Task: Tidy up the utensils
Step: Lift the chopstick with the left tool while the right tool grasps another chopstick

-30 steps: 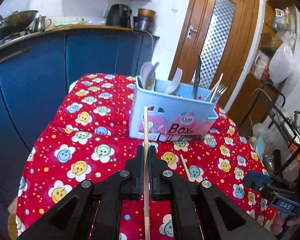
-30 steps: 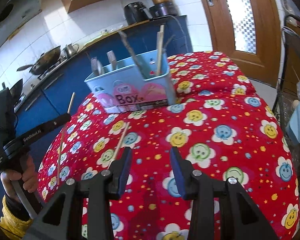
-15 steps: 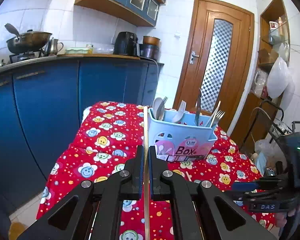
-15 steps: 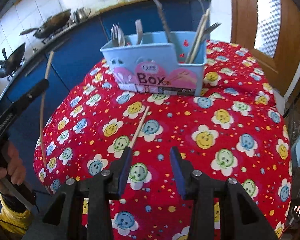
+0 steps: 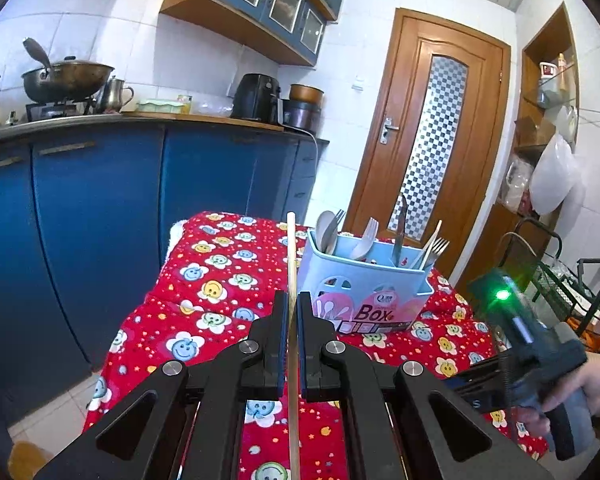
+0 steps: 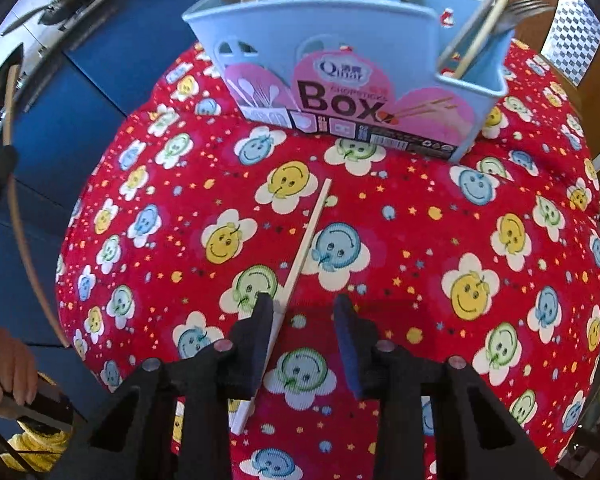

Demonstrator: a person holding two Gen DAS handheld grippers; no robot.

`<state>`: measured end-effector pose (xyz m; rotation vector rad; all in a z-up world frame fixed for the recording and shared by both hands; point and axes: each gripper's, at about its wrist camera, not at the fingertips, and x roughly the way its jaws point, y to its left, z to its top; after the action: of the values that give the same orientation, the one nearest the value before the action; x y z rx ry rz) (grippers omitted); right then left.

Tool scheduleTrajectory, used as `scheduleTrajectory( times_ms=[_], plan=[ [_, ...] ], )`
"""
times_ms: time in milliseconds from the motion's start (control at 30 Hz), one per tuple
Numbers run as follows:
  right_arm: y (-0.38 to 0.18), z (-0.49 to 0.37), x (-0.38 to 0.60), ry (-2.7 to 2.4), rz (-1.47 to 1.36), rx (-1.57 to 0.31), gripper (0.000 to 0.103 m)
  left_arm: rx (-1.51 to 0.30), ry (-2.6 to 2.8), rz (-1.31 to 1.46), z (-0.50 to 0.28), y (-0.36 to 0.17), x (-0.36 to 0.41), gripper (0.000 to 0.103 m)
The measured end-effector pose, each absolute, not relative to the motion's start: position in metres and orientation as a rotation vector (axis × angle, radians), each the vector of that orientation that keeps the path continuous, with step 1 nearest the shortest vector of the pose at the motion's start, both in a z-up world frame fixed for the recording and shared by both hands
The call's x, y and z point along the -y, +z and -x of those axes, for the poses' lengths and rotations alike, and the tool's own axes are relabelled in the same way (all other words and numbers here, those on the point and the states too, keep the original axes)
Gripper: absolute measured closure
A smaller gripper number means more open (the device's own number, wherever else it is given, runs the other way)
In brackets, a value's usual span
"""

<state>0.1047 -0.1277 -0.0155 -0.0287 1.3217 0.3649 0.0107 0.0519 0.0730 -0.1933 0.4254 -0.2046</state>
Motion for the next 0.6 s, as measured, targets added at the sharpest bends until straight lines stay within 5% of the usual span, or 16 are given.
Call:
scheduleTrajectory(
  times_ms=[300,433,600],
  plan=[
    [-0.02,-0.122,0.1,0.349,0.151,-1.385,0.073,-0.432,-0.21,0.187,-0.014,0.072,-0.051,0.099],
    [-0.021,-0.124,0.092,0.323,0.202,-1.372,0.089,-0.427,-0.218,0.184,-0.014,0.072,-0.048,0.099],
    [-0.02,-0.113,0.105,0.34,0.127,-1.34,0.096,-0.436,-0.233,0.199,-0.02,0.072,-0.046,0.099]
  ],
)
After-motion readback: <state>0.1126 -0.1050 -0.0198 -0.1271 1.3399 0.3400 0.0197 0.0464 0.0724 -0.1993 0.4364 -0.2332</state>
